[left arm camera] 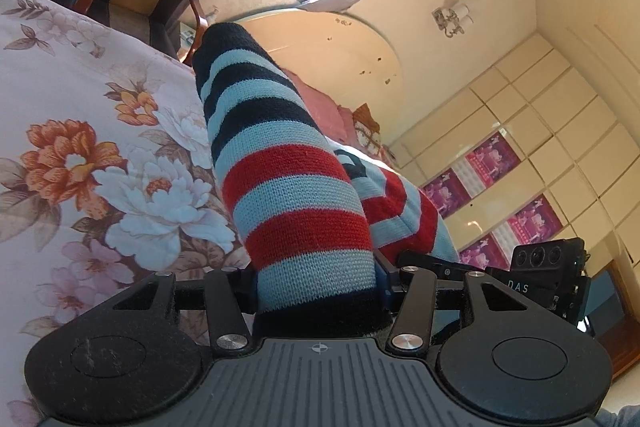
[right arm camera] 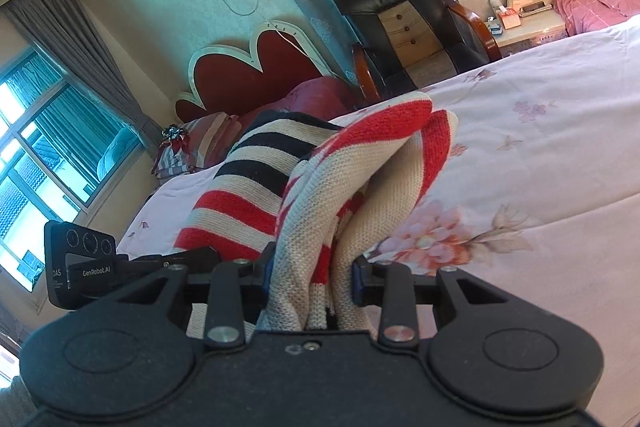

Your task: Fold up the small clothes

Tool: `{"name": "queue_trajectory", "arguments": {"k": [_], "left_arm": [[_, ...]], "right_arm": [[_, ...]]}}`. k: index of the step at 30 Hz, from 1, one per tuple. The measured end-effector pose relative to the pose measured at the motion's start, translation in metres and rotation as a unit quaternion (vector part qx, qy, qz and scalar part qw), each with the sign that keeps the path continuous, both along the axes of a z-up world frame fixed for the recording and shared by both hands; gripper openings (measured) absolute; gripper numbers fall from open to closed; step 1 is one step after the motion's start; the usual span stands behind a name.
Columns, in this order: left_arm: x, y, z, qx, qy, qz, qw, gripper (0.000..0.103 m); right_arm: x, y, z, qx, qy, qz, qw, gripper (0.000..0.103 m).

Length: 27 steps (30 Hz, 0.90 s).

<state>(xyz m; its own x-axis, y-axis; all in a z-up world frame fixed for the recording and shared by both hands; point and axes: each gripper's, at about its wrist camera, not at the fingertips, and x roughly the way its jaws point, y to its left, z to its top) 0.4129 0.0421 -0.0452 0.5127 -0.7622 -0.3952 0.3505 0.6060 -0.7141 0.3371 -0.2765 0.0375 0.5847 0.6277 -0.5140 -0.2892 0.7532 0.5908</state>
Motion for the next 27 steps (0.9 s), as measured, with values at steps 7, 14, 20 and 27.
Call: {"name": "queue_trajectory", "arguments": {"k": [7,14,20,27], "left_arm": [[-0.015,0.076,0.007,0.005,-0.005,0.006,1.0000,0.051],[-0.023,0.142,-0.001,0.013,0.002,0.017,0.9998,0.051],[-0.021,0.195,-0.026,0.011,0.024,0.031,0.9992,0.051],[-0.024,0.237,-0.067,0.046,0.067,0.041,0.9958,0.051]], "right_arm": [[-0.007,0.074,0.009,-0.014,-0.007,0.010,1.000,0.033],[-0.002,0.136,0.004,-0.011,0.003,0.022,1.000,0.033],[0.004,0.187,-0.013,-0.004,0.020,0.033,0.999,0.033],[0.009,0.239,-0.048,-0.014,0.034,0.063,0.997,0.033]]}}
